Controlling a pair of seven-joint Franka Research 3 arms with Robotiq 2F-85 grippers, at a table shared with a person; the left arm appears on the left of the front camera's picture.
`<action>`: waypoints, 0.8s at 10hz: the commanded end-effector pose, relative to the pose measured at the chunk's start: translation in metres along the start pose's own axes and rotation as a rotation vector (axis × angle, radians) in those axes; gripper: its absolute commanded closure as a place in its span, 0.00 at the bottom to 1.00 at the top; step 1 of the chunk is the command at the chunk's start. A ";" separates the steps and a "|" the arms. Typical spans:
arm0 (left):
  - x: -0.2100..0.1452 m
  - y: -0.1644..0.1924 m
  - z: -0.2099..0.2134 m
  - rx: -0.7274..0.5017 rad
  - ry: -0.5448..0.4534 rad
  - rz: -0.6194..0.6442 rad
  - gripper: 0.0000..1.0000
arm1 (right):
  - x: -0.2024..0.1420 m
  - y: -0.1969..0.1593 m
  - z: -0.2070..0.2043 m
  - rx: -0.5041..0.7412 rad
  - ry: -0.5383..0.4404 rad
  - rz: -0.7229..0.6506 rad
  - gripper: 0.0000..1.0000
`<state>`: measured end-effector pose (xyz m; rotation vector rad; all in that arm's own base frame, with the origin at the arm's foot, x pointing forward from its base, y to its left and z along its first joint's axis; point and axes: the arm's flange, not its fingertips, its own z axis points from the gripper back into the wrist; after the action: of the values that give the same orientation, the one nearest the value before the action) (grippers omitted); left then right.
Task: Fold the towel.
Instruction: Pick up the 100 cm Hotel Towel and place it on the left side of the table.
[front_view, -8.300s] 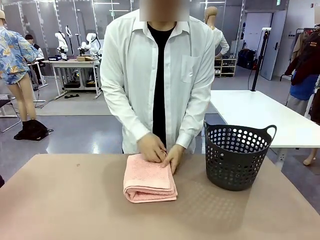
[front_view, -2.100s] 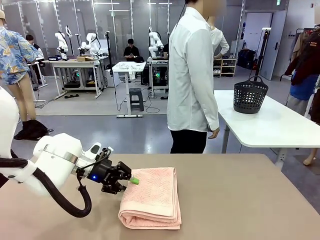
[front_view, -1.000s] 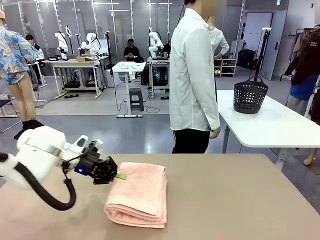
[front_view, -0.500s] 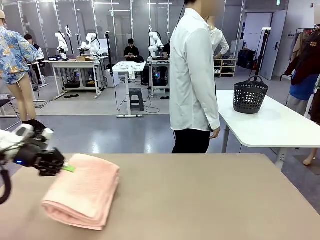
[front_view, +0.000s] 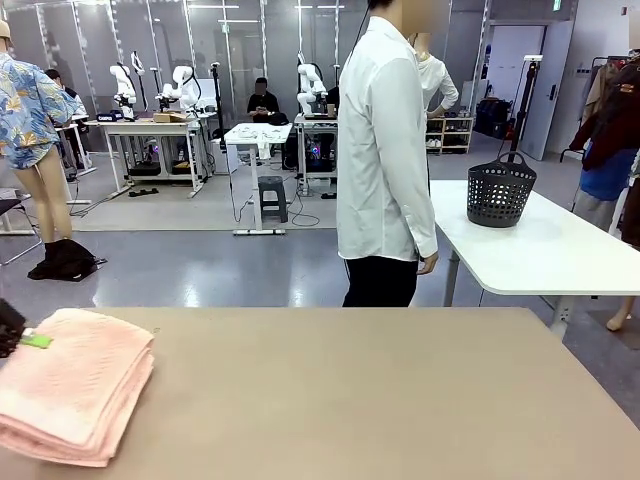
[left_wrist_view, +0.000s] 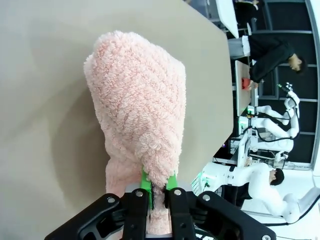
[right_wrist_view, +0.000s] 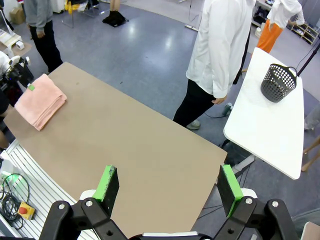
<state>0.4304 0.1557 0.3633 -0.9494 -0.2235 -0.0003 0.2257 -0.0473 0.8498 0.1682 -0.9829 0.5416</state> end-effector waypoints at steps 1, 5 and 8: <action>0.005 0.018 0.017 0.016 0.025 -0.020 0.94 | 0.001 -0.001 0.000 -0.009 0.002 -0.005 0.00; 0.012 0.043 0.021 0.112 -0.014 -0.073 0.77 | 0.001 -0.001 0.000 -0.009 0.002 -0.005 0.00; 0.015 0.065 0.008 0.150 -0.019 -0.044 0.32 | 0.001 -0.001 0.000 -0.009 0.002 -0.005 0.00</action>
<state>0.4426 0.2033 0.3239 -0.8018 -0.2366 -0.0130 0.2257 -0.0473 0.8498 0.1682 -0.9830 0.5416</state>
